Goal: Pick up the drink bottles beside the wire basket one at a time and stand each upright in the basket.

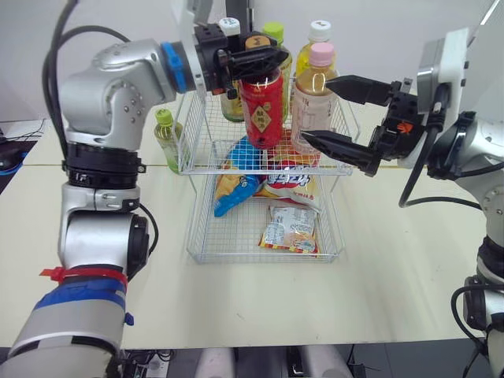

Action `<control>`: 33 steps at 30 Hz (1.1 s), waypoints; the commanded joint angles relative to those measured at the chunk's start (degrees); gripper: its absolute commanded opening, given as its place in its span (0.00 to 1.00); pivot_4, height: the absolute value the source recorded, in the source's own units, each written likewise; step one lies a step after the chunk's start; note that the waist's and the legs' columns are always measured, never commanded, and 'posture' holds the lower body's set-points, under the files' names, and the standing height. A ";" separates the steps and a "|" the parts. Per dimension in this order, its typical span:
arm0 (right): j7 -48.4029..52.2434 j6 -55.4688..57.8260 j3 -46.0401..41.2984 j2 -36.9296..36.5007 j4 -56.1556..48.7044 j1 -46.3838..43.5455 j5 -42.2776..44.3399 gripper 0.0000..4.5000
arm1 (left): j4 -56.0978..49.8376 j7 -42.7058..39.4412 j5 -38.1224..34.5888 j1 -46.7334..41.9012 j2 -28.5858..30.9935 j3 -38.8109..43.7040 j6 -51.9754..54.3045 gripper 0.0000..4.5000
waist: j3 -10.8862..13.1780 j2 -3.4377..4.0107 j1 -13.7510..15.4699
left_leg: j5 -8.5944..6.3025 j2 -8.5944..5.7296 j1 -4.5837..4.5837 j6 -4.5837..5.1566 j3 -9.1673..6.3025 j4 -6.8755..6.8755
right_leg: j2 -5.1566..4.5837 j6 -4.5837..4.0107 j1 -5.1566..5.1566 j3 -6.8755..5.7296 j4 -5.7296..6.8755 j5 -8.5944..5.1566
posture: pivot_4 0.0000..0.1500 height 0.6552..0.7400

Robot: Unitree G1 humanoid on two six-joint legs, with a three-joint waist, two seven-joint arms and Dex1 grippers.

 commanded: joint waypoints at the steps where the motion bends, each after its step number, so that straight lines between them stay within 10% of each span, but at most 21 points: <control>1: -0.95 0.00 -1.58 -0.84 -1.93 -1.02 1.24 1.00 | -0.32 -0.74 0.56 -2.03 -0.59 1.29 -2.72 0.30 | 0.00 0.00 -0.01 | 0.00 0.00 0.00 0.00 0.00 0.00 | 0.00 0.00 0.00 0.00 0.00 0.00 | 1.00 1.00; 4: -1.15 0.09 -1.56 -1.06 -1.92 -1.14 1.48 1.00 | 0.45 -0.84 0.97 -2.01 -1.29 1.50 -3.05 0.30 | 0.00 0.00 0.02 | 0.00 0.01 0.00 0.00 -0.01 -0.01 | 0.01 0.00 0.00 -0.01 -0.01 0.00 | 1.00 1.00; 14: -0.37 -0.78 -1.23 -1.43 -1.93 -0.55 2.31 1.00 | -5.89 1.53 -5.40 -1.97 -1.31 7.95 1.72 0.99 | 0.00 0.00 -0.03 | 0.00 0.00 0.00 0.00 -0.02 0.00 | 0.00 0.00 0.01 0.00 0.00 0.00 | 1.00 1.00; 27: 5.39 -2.48 2.01 1.36 3.61 -4.68 3.72 1.00 | -26.51 20.35 -9.60 17.56 13.37 27.18 12.71 0.99 | -0.08 0.16 -0.76 | 0.00 0.08 0.15 0.00 -0.07 -0.01 | 0.02 0.00 0.07 -0.02 0.07 0.00 | 1.00 1.00; 33: 9.15 -6.44 5.76 5.86 8.13 -6.86 1.82 1.00 | -44.01 27.45 -10.82 48.09 11.77 48.20 17.01 0.99 | -0.10 0.16 -1.21 | -0.02 0.10 0.14 -0.02 0.05 -0.04 | -0.06 0.00 0.06 0.04 0.00 0.01 | 1.00 1.00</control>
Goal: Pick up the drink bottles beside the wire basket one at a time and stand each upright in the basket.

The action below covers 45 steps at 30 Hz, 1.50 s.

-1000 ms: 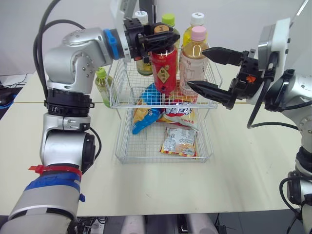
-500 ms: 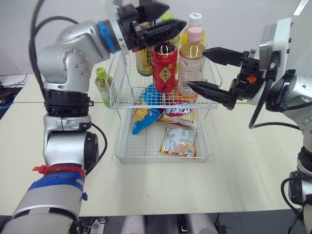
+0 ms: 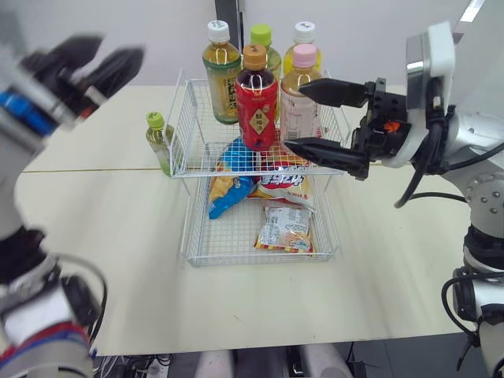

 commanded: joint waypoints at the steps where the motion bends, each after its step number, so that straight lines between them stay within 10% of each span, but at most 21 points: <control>1: 2.62 -3.55 1.40 1.94 1.67 -2.71 -1.50 1.00 | -7.63 2.98 0.05 12.27 -5.51 9.47 -3.21 0.99 | -0.01 0.00 0.40 | 0.00 -0.01 0.01 0.00 -0.04 0.01 | 0.00 0.00 0.01 -0.02 0.02 0.00 | 1.00 1.00; 13: 7.94 -6.57 2.92 3.46 6.00 -4.36 -4.24 1.00 | -17.99 3.93 -0.70 45.83 -24.72 9.83 -19.10 0.99 | -0.25 -0.41 2.31 | 0.00 -0.06 0.03 0.02 -0.09 0.06 | -0.12 -0.04 0.13 0.00 -0.06 0.01 | 1.00 1.00; 24: 5.48 -5.08 1.48 2.05 3.45 -3.19 -5.20 1.00 | 0.03 10.91 9.21 14.53 -10.20 -12.81 -19.91 0.99 | -0.30 -0.32 2.80 | 0.05 -0.02 0.04 0.08 -0.06 0.07 | 0.12 -0.14 0.10 -0.02 -0.07 0.14 | 1.00 1.00; 45: -1.19 -0.57 -2.07 -2.23 -4.42 -0.94 -4.16 1.00 | 66.58 10.01 29.72 -26.68 -16.44 -29.88 -54.31 0.99 | -0.28 -0.32 1.74 | 0.04 -0.07 -0.05 0.07 -0.03 0.02 | 0.07 -0.05 0.03 -0.09 -0.08 0.20 | 1.00 1.00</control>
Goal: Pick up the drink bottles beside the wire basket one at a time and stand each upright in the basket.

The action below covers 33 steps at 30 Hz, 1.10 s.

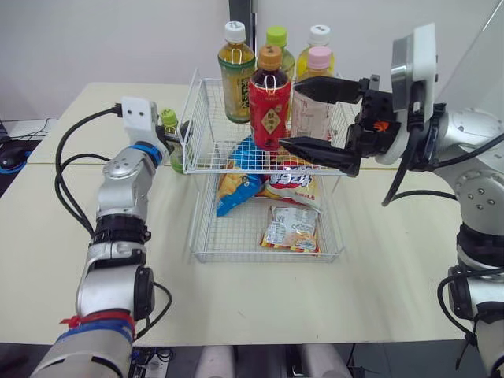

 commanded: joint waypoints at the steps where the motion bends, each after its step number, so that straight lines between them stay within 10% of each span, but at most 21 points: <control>1: -1.23 0.26 -2.72 -1.11 -2.42 -0.19 1.16 1.00 | 4.51 -0.65 1.18 -3.54 0.21 -0.04 -4.38 0.99 | 0.00 0.00 -0.10 | 0.00 0.00 0.00 0.00 0.00 0.00 | 0.00 0.00 0.00 0.00 0.00 0.00 | 1.00 1.00; 8: -2.24 1.42 -3.50 -1.96 -3.62 0.15 1.81 1.00 | 9.98 -2.16 0.98 -6.52 -0.64 0.56 -6.89 0.87 | 0.00 0.00 -0.17 | 0.00 0.00 0.00 0.00 0.00 0.00 | 0.00 0.00 0.00 -0.01 0.01 0.00 | 1.00 1.00; 16: -3.10 1.46 -3.34 -2.21 -3.84 0.25 2.38 1.00 | 10.00 -1.58 1.08 -5.93 0.20 1.07 -7.36 0.32 | 0.00 0.00 -0.16 | 0.00 -0.01 0.00 0.00 0.00 0.00 | -0.01 0.00 0.00 0.00 0.01 0.00 | 1.00 1.00; 33: -2.36 -0.38 -2.43 -1.44 -2.34 0.31 1.74 1.00 | -13.35 -16.38 -8.49 -13.76 14.91 3.01 16.92 0.31 | 0.11 -0.10 -0.26 | 0.00 0.01 -0.14 -0.01 -0.09 -0.02 | 0.01 0.00 -0.10 -0.09 -0.01 0.00 | 1.00 1.00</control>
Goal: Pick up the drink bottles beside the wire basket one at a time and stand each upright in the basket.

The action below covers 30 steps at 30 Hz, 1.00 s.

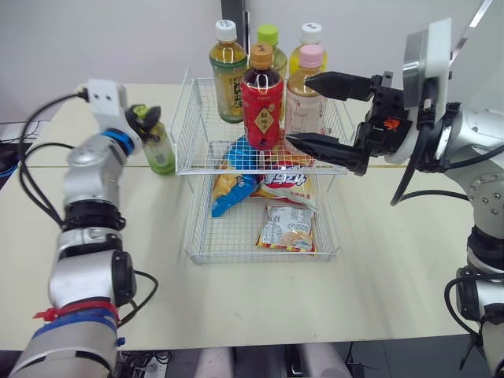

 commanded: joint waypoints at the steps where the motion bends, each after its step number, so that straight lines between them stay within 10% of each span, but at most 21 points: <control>1: 0.46 -1.63 -1.23 -0.02 -0.32 -0.45 -0.05 1.00 | -11.48 -9.24 -6.06 -10.91 6.12 0.10 10.79 0.31 | 0.09 -0.16 0.29 | 0.00 -0.01 -0.05 0.00 -0.04 0.01 | 0.00 0.00 0.00 -0.04 -0.04 0.00 | 1.00 1.00; 12: 0.60 -2.13 -1.61 1.01 0.23 0.12 0.03 1.00 | -19.42 -23.20 -13.92 -28.80 8.02 -5.35 32.90 0.31 | 0.14 0.13 0.16 | 0.01 -0.05 -0.26 0.00 -0.26 0.04 | -0.03 0.31 -0.03 -0.25 -0.17 -0.15 | 1.00 1.00; 30: -0.50 -2.65 -0.97 0.84 0.31 0.07 -2.09 1.00 | -24.08 -20.37 -12.93 -15.87 -0.67 -6.18 27.56 0.31 | 0.21 0.23 -0.16 | 0.01 -0.03 -0.08 0.00 0.00 0.05 | -0.01 0.05 -0.09 0.09 0.05 -0.05 | 1.00 1.00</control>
